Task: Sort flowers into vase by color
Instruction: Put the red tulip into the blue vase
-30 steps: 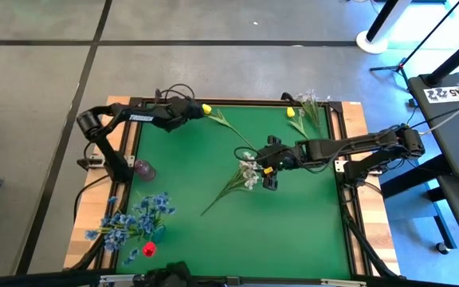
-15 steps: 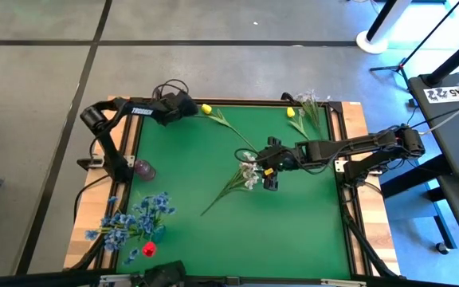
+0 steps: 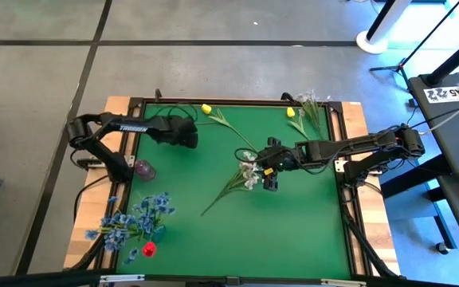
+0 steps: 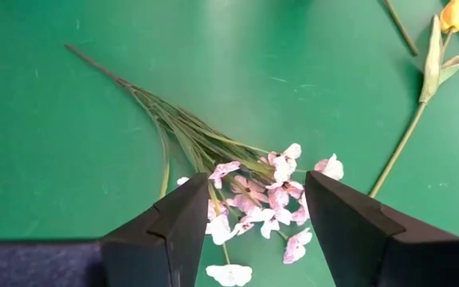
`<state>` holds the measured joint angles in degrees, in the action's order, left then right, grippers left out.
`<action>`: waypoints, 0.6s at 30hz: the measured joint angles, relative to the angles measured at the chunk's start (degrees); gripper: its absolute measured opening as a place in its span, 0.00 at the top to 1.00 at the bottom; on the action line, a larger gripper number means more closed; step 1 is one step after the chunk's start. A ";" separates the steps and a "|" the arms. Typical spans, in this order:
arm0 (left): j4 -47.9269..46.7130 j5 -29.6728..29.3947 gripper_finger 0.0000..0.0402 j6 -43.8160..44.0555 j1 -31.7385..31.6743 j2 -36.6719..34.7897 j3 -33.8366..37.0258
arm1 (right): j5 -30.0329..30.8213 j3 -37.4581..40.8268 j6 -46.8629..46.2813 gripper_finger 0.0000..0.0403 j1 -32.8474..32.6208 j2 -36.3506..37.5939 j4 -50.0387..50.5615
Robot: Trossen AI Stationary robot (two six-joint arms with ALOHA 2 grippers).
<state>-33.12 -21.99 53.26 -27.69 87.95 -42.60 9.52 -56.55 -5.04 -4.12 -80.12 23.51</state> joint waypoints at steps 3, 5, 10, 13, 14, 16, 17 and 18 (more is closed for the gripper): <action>0.82 -8.92 0.60 7.14 2.46 -1.42 1.26 | 0.04 0.00 -0.46 0.48 0.00 0.00 -0.69; 3.99 -15.96 0.60 14.20 3.38 -1.49 3.07 | 0.85 0.00 -0.46 0.48 0.01 0.00 -1.36; 13.93 -19.50 0.60 22.32 2.55 -0.74 8.30 | 2.47 0.00 -0.48 0.48 0.02 0.00 -3.20; 13.76 -23.24 0.60 25.29 0.74 -0.77 9.43 | 2.62 0.00 -0.71 0.48 0.02 0.00 -3.24; 13.88 -24.19 0.60 25.75 0.13 -0.77 9.43 | 2.95 0.00 -0.72 0.48 0.02 -0.01 -3.27; 14.58 -25.88 0.60 26.20 -1.10 -0.77 9.43 | 3.49 0.00 -0.71 0.48 0.00 0.00 -3.42; 14.90 -26.63 0.60 26.33 -1.89 -0.77 9.43 | 3.61 0.00 -0.70 0.48 0.02 0.00 -3.49; 15.15 -27.06 0.60 26.92 -2.94 -0.77 9.43 | 3.66 0.00 -0.70 0.48 0.02 0.00 -3.58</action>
<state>-17.97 -49.05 80.18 -30.63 87.18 -33.17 13.18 -56.55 -5.74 -4.10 -80.12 19.92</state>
